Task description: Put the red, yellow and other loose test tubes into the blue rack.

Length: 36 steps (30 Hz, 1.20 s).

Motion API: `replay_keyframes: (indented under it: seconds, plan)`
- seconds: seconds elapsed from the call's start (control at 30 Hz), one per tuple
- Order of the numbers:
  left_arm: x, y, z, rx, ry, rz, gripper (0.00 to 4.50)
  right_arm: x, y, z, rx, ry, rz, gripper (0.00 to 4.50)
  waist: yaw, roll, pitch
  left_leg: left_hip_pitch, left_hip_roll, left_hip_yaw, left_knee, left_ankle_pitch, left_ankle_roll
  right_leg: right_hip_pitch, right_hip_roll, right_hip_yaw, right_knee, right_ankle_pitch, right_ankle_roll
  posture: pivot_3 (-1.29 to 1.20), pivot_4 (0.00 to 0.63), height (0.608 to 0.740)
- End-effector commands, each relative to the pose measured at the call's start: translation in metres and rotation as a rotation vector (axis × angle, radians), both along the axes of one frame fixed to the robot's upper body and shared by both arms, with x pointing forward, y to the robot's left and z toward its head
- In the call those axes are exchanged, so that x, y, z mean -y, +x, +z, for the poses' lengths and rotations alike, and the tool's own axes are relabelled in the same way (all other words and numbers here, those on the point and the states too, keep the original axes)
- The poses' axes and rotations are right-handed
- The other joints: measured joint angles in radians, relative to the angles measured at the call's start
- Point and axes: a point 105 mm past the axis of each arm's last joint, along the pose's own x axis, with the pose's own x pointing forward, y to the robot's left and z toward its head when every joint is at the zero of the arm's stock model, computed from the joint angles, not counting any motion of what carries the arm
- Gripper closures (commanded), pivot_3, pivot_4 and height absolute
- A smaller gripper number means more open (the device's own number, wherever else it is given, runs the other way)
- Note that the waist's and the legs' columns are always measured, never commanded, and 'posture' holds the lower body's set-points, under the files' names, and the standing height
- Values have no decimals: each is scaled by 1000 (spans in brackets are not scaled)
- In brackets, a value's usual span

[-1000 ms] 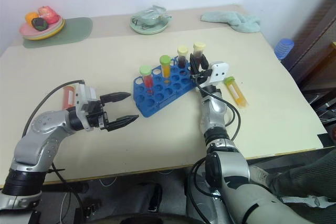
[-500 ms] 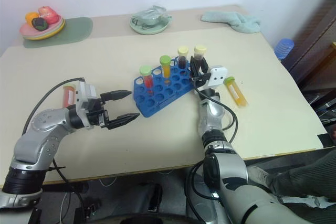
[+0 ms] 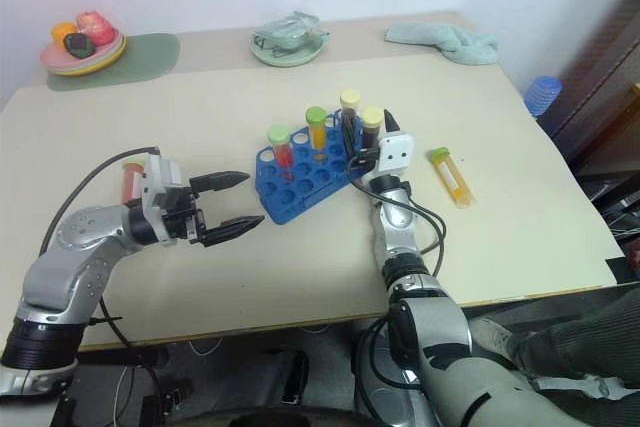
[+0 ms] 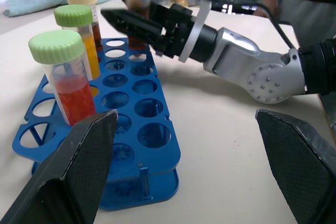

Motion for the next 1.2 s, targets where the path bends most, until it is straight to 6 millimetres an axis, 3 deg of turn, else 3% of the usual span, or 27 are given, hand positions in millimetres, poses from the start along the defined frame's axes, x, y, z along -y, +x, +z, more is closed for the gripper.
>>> replay_keyframes:
  seconds: [0.03, 0.2, 0.3, 0.5, 0.57, 0.63, 0.87, 1.07, 1.2]
  plan:
    - [6, 2, 7, 39, -24, -28, 163, 9, -4, 44, 111, -87, -14, 705, -1, 0, 0, 0, 0, 0, 0, 0, 0, 0, 0, 0, 0, 0, 0, 0, 150, 740]
    - [20, 4, 4, 39, -52, -77, 163, 35, -28, 86, 1, -210, 23, 705, 5, 1, 0, -1, 1, 0, 0, 0, -1, -2, -1, 0, 1, 0, 0, 0, 150, 740]
    - [29, 6, 4, 37, -70, -111, 163, 52, -41, 100, -137, -217, 64, 705, 14, 1, 0, -2, 1, 0, 0, 0, 0, -2, -2, 0, 0, 0, 0, 0, 150, 740]
    - [44, 8, 0, 34, -64, -187, 163, 99, -54, 91, -522, -229, 85, 705, 30, 0, 0, -2, 1, 0, 1, -1, 2, 0, -3, 0, -2, 0, 0, 0, 150, 740]
    - [52, 11, 1, 46, -69, -217, 163, 135, -45, 70, -755, -206, -14, 705, 31, 0, 1, -2, 1, 1, 1, -1, 2, 1, -4, 0, -3, 0, 0, 0, 150, 740]
    - [57, 13, 1, 52, -75, -230, 163, 151, -42, 60, -893, -175, -53, 705, 31, 0, 1, -2, 0, 2, 2, -2, 3, 1, -5, -1, -3, 0, 0, 0, 150, 740]
    - [60, 15, -1, 55, -82, -233, 163, 154, -31, 43, -1123, -157, 9, 705, 24, 0, 1, -2, 2, 4, 1, -2, 3, 0, -4, 0, -3, 0, 0, 0, 150, 740]
    - [57, 13, -5, 54, -85, -209, 163, 136, -16, 31, -1207, -129, 85, 705, 28, -1, 1, -3, 1, 4, 1, -2, 4, 0, -4, 0, -4, 0, 0, 0, 150, 740]
    - [54, 12, -6, 57, -83, -194, 163, 136, -10, 16, -1259, -174, 75, 705, 28, -1, 1, -3, 1, 4, 1, -2, 4, 0, -4, 0, -4, 0, 0, 0, 150, 740]
